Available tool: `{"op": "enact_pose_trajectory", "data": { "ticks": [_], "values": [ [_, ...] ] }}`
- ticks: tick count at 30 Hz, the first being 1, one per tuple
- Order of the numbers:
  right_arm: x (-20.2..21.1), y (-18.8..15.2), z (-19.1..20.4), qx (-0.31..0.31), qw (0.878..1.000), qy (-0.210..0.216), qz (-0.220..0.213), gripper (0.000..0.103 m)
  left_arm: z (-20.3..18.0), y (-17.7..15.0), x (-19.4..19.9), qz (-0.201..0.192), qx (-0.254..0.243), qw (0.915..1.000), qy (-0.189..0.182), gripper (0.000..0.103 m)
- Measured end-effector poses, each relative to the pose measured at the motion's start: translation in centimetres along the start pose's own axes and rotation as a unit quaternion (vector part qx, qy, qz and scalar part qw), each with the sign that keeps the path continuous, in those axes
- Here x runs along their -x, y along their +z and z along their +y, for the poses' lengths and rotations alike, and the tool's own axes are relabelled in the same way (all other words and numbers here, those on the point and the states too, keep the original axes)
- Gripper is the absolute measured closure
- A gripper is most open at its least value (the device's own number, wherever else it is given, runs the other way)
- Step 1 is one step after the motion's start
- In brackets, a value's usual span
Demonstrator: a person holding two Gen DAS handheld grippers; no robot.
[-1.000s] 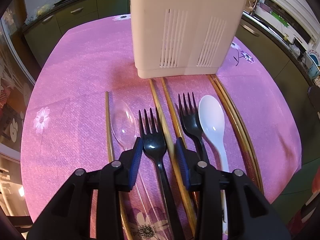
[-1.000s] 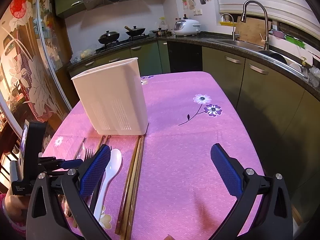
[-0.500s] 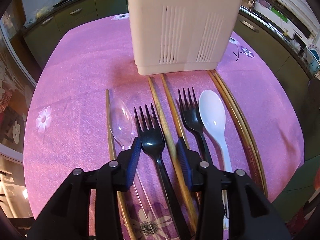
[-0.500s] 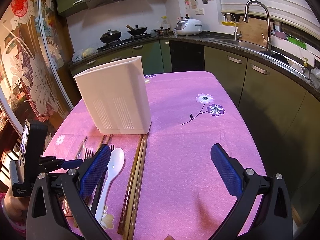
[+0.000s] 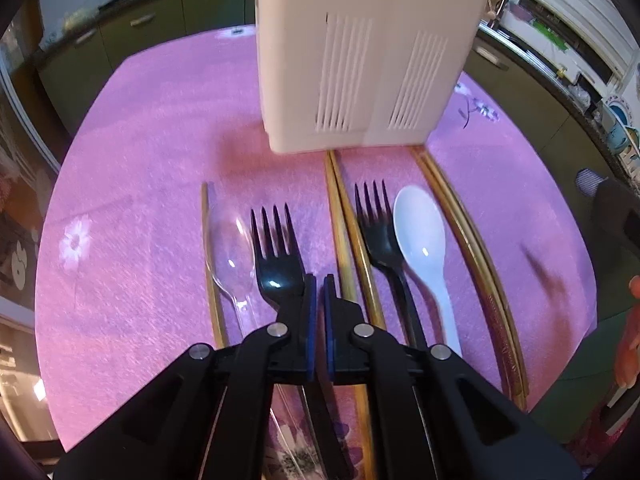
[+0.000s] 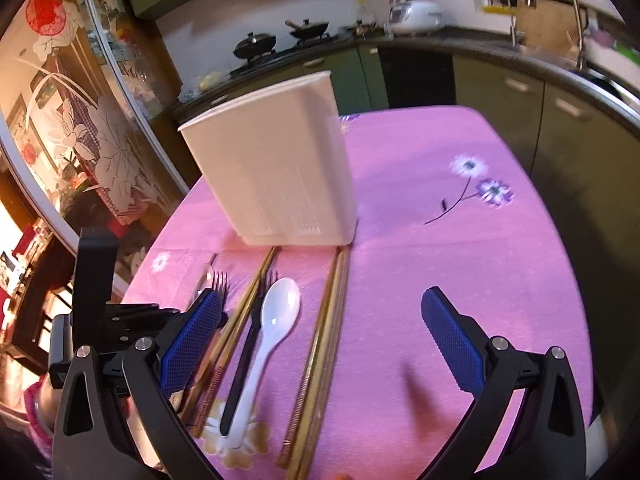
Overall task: Organize utensils
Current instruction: 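Lower the left gripper onto a black fork and close on it, then move the right gripper to the white plastic spoon and close on it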
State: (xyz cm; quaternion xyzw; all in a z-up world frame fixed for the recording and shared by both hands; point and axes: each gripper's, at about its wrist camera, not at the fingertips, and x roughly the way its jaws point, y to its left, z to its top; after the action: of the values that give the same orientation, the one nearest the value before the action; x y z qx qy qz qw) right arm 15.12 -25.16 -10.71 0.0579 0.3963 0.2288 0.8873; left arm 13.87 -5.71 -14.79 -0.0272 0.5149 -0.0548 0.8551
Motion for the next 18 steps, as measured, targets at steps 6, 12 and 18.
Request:
{"op": "enact_pose_trajectory", "data": {
  "ticks": [6, 12, 18],
  "values": [
    [-0.6, -0.4, 0.9, 0.013, 1.0, -0.01, 0.005, 0.004, 0.5, 0.2, -0.1, -0.005, 0.01, 0.9999, 0.001, 0.068],
    [-0.5, -0.4, 0.9, 0.015, 1.0, -0.01, 0.004, 0.004, 0.5, 0.4, 0.8, -0.029, 0.008, 0.9993, 0.024, 0.049],
    [-0.6, -0.3, 0.8, 0.015, 1.0, -0.007, 0.004, 0.004, 1.1, 0.0, 1.4, -0.027, 0.022, 0.9991, 0.025, 0.056]
  ]
}}
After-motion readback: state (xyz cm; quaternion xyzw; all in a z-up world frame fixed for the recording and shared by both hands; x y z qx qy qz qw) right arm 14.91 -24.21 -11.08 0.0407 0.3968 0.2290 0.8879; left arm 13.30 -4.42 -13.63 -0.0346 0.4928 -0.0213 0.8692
